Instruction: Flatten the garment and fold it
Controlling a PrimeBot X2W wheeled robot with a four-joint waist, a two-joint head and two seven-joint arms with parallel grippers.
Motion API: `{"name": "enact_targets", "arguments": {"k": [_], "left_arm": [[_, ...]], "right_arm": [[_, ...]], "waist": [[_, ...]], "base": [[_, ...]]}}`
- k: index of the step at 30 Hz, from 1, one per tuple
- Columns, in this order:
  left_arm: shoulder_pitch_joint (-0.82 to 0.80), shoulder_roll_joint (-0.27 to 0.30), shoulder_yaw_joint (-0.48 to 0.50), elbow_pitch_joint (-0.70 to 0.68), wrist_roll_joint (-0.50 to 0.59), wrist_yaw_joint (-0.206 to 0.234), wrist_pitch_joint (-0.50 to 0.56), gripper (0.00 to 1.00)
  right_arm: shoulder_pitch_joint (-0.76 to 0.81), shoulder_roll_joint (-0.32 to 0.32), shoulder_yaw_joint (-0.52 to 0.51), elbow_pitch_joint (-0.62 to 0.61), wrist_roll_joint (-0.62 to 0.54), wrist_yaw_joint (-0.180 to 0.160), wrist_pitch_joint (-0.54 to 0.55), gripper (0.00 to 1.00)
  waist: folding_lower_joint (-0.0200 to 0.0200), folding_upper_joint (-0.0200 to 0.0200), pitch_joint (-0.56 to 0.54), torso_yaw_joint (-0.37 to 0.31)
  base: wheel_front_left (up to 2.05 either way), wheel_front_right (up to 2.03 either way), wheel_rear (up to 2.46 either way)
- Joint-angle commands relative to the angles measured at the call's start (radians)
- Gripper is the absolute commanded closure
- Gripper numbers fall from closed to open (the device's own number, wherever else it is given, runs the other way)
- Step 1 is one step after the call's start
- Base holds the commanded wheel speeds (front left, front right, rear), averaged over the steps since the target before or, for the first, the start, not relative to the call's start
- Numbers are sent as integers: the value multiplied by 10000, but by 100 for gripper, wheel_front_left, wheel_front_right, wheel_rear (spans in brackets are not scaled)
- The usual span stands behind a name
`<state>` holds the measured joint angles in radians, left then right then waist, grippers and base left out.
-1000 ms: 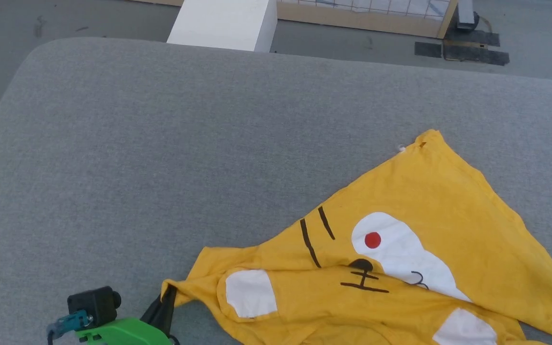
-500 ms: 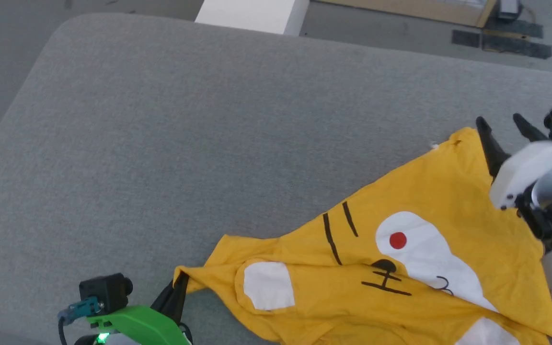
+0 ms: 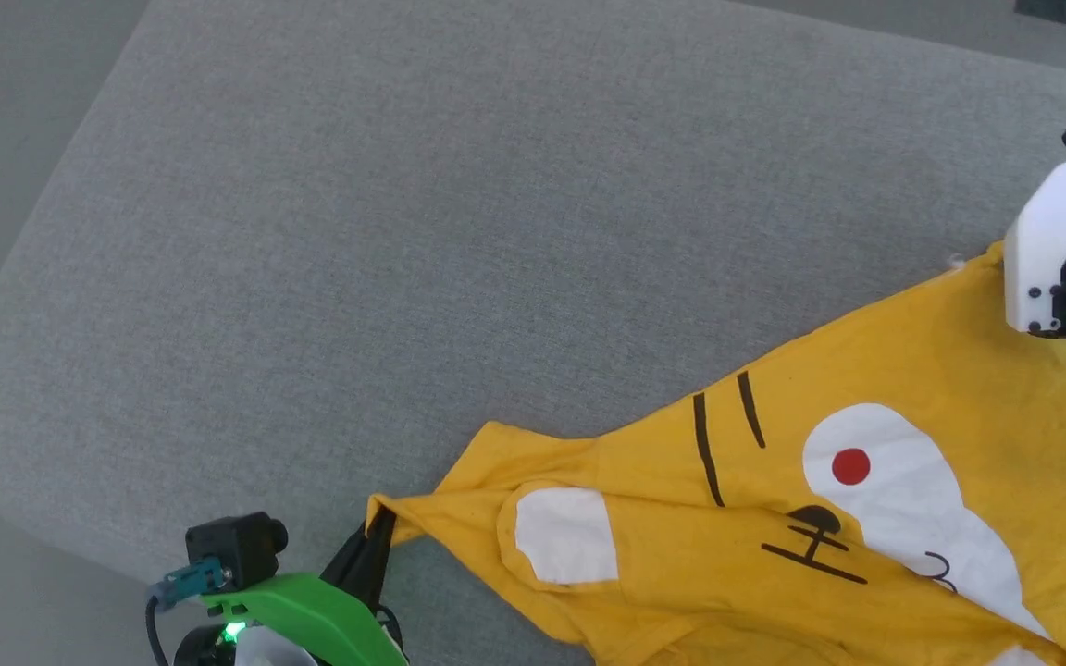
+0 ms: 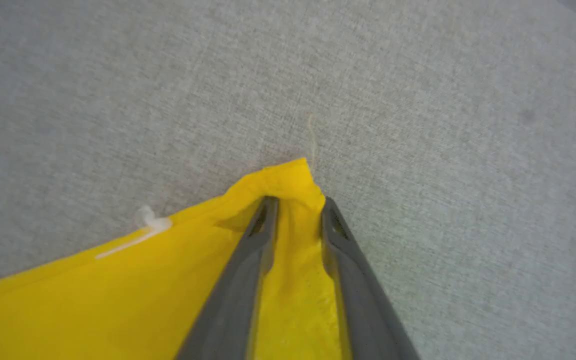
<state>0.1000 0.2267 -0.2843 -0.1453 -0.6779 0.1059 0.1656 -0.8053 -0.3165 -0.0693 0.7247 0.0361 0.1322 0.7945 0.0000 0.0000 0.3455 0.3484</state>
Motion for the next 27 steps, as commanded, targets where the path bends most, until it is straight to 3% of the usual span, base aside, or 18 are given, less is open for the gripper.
{"name": "enact_targets", "arguments": {"k": [1,7,16,22,27], "left_arm": [[-156,-19,13,50,-97,-31,-58,100],[-41,91,107,63,-61,90,-81,100],[599,515,515,-366,1,530,23,100],[833,838,881,-765,152,834,-3,100],[359,1067,1280,-975,604,1016,-557,100]], "right_arm": [[370,80,14,127,-139,-15,254,100],[1453,468,-332,-1329,409,-15,-1557,100],[4978,1523,-1038,-4567,1916,-15,-5050,100],[7104,2291,-1571,-6928,1950,-15,-5944,100],[8022,2566,-1804,-8426,2021,-15,-5714,100]], "waist": [[0,0,-46,-11],[0,0,-635,-415],[0,0,-1760,-1605],[0,0,-2098,-2493],[0,0,-2150,-3115]], "base": [[0,0,0],[0,0,0],[0,0,0],[0,0,0],[0,0,0]]}}
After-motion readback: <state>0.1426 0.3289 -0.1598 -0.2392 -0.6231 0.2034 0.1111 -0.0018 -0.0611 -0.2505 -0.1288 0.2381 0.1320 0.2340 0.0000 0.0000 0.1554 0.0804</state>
